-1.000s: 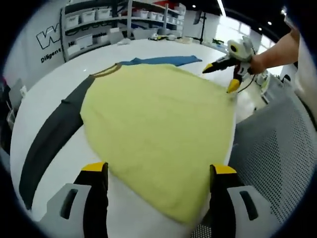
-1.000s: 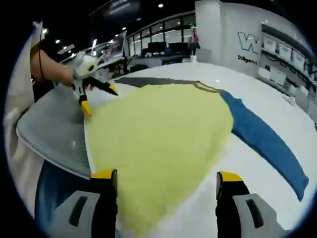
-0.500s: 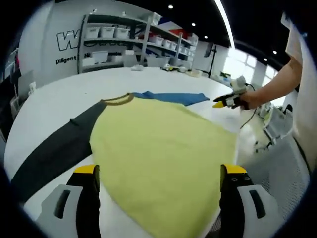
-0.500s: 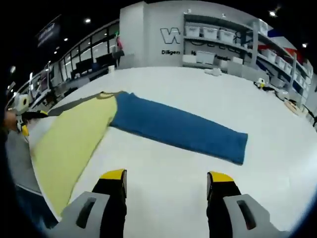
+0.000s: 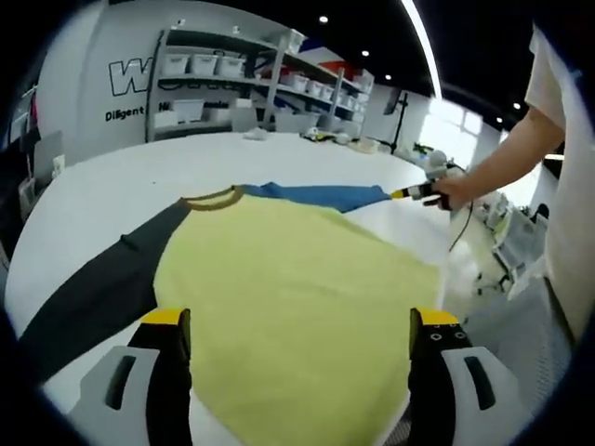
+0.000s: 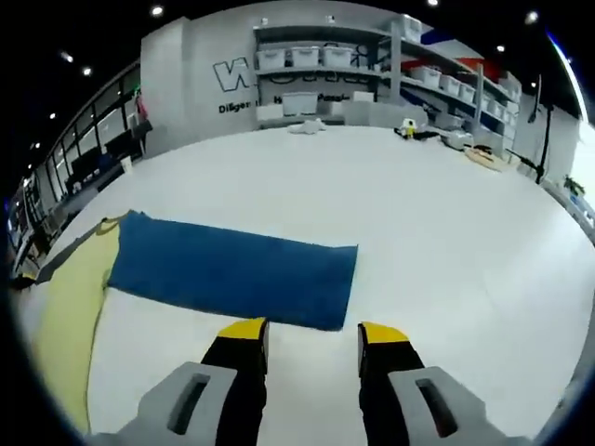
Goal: Fold the garment on the visible template until the final outline fits inside the template.
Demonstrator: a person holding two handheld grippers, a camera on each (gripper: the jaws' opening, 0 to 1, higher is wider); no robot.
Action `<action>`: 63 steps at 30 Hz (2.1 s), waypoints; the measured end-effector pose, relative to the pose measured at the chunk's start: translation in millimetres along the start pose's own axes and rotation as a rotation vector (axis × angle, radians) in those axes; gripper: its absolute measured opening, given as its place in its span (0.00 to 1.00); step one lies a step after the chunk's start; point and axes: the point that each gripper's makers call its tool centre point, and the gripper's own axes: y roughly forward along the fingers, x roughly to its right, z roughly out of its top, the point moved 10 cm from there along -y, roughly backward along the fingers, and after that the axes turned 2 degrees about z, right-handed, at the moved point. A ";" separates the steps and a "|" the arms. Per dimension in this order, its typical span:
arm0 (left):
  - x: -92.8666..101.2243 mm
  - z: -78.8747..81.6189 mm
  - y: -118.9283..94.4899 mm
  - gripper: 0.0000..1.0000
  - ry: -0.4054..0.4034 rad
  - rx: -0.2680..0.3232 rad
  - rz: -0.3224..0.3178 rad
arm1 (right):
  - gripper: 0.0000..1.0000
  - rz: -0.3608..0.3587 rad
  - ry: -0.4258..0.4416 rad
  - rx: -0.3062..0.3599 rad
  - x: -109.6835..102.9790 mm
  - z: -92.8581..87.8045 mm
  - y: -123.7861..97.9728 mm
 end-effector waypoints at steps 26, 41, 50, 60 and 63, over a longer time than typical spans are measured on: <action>-1.7 -8.8 -6.3 0.88 0.006 -0.040 0.043 | 0.00 -0.086 0.103 0.014 -16.5 8.8 1.9; 2.5 -12.7 -21.5 0.92 -0.005 0.028 0.067 | 0.00 0.026 -0.087 0.225 -73.1 105.7 -17.8; 4.7 -17.4 -31.1 0.99 -0.033 0.061 0.089 | 0.00 0.182 -0.203 0.309 -144.3 152.1 -21.8; 7.6 -17.8 -46.5 0.99 -0.038 0.085 0.108 | 0.00 0.331 -0.285 0.339 -217.8 172.9 -13.4; 8.4 -18.2 -51.3 0.99 -0.042 0.096 0.110 | 0.00 0.384 -0.306 0.334 -244.7 172.7 -8.0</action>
